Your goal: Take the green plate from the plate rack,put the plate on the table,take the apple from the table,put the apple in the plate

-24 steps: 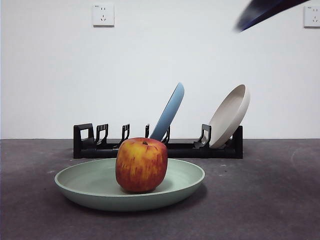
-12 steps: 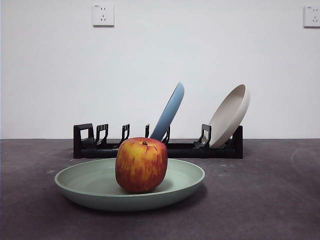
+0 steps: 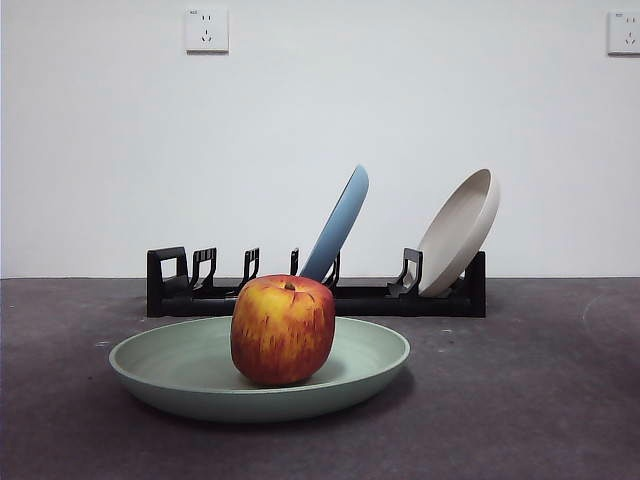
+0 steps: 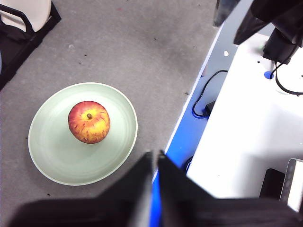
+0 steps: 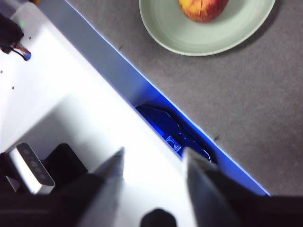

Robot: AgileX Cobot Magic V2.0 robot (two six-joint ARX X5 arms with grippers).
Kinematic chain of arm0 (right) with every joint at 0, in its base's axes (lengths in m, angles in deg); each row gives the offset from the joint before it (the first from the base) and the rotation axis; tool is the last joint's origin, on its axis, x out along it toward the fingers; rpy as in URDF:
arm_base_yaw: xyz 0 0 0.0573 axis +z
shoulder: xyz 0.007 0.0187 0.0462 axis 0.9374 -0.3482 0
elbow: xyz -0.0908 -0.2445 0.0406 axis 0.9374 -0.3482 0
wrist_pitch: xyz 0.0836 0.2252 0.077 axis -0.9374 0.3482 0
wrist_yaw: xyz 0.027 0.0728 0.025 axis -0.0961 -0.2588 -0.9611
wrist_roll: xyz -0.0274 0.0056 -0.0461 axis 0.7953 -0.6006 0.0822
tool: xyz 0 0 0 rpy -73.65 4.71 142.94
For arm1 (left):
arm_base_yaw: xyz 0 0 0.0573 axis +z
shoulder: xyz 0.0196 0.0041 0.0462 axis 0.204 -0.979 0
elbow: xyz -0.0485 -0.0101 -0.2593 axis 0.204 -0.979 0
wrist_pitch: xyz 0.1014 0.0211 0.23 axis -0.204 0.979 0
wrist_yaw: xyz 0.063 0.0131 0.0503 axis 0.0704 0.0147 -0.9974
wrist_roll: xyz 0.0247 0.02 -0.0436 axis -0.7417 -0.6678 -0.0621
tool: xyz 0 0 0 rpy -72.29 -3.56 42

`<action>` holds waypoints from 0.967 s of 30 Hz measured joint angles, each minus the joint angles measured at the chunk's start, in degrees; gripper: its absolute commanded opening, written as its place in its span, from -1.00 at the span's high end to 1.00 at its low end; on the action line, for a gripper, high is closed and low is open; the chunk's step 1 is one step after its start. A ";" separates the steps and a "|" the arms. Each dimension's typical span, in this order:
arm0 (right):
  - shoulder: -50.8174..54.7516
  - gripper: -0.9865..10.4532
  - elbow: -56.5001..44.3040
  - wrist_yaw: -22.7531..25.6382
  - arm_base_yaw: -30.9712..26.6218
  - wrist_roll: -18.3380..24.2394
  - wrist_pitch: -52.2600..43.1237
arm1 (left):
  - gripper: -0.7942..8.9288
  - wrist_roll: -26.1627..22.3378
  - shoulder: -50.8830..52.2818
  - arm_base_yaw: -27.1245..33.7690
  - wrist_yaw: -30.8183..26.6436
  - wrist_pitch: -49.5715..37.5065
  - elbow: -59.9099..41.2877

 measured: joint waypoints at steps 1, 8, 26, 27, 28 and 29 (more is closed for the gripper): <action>0.00 0.83 0.00 0.00 0.00 -0.09 -0.15 | 0.84 0.09 0.00 0.00 0.00 0.00 0.00; 0.00 0.83 0.00 0.02 0.02 -0.17 -0.13 | 0.84 0.13 0.00 0.00 0.00 0.00 0.00; 0.00 0.83 0.00 0.02 0.00 -0.28 -0.11 | 0.84 -3.48 0.11 1.99 -0.81 -7.69 0.00; 0.00 0.83 0.00 0.02 0.00 -0.31 -0.11 | 0.84 -5.27 0.17 3.26 -1.46 -9.86 0.00; 0.02 0.83 0.00 0.02 0.00 -0.28 -0.11 | 0.84 -7.23 0.26 4.90 -1.92 -12.50 0.00; 0.02 0.83 0.00 0.02 0.00 -0.28 -0.13 | 0.84 -9.79 0.46 7.56 -2.32 -16.41 0.00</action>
